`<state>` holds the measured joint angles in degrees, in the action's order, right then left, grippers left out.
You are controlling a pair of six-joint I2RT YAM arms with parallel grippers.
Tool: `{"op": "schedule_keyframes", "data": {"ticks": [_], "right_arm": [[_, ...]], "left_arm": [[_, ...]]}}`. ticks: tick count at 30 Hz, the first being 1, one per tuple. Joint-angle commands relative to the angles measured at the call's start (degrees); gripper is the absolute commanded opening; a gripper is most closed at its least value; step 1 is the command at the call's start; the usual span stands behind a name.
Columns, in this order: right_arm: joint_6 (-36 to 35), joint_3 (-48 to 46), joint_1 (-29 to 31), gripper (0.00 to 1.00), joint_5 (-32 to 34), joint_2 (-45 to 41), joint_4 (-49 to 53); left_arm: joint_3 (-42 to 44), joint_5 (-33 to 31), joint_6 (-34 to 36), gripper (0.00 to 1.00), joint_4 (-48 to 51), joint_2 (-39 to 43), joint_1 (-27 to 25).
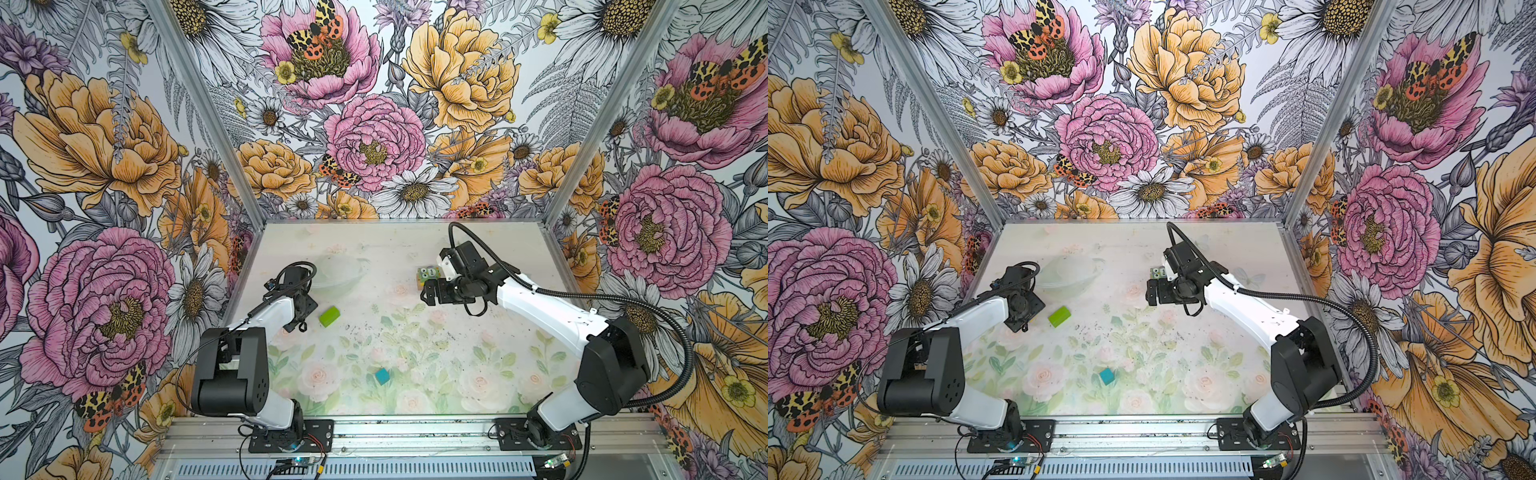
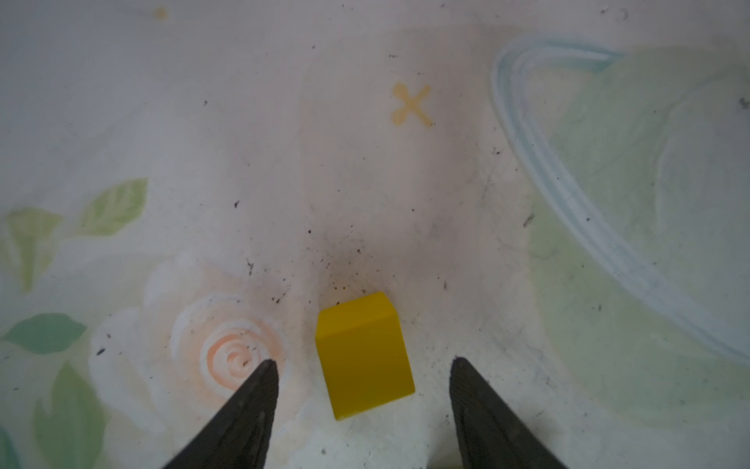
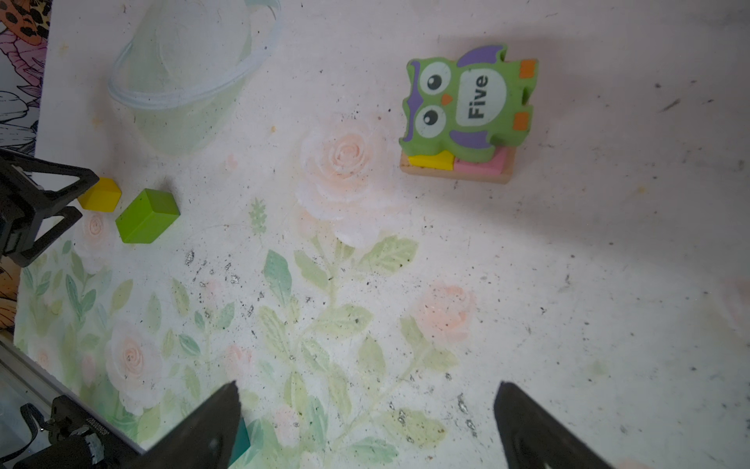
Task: Build the wood block tower
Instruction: 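Close the left gripper on the yellow cube, then lift the yellow cube with the left gripper and carry it over the owl block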
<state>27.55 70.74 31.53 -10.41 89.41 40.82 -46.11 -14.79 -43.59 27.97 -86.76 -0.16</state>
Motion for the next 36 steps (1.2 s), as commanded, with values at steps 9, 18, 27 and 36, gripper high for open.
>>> {"op": "schedule_keyframes", "data": {"ticks": [9, 18, 27, 36], "right_arm": [[0.22, 1.81, -0.30, 1.00, -0.48, 1.13, -1.00], [0.13, 2.03, -0.33, 1.00, -0.49, 1.84, -0.92], [0.22, 2.03, -0.33, 1.00, -0.49, 1.82, -0.83], [0.31, 1.95, -0.32, 1.00, -0.73, 1.17, -0.83]], "left_arm": [[-1.20, 1.29, -0.35, 0.60, -2.03, -1.02, 1.15], [-1.10, 1.93, -0.14, 0.49, -2.12, -1.87, 1.79], [-1.27, 2.39, 0.61, 0.39, -1.95, -1.40, 1.83], [-1.61, 4.88, 2.52, 0.29, -0.38, 0.96, 1.75]]}}
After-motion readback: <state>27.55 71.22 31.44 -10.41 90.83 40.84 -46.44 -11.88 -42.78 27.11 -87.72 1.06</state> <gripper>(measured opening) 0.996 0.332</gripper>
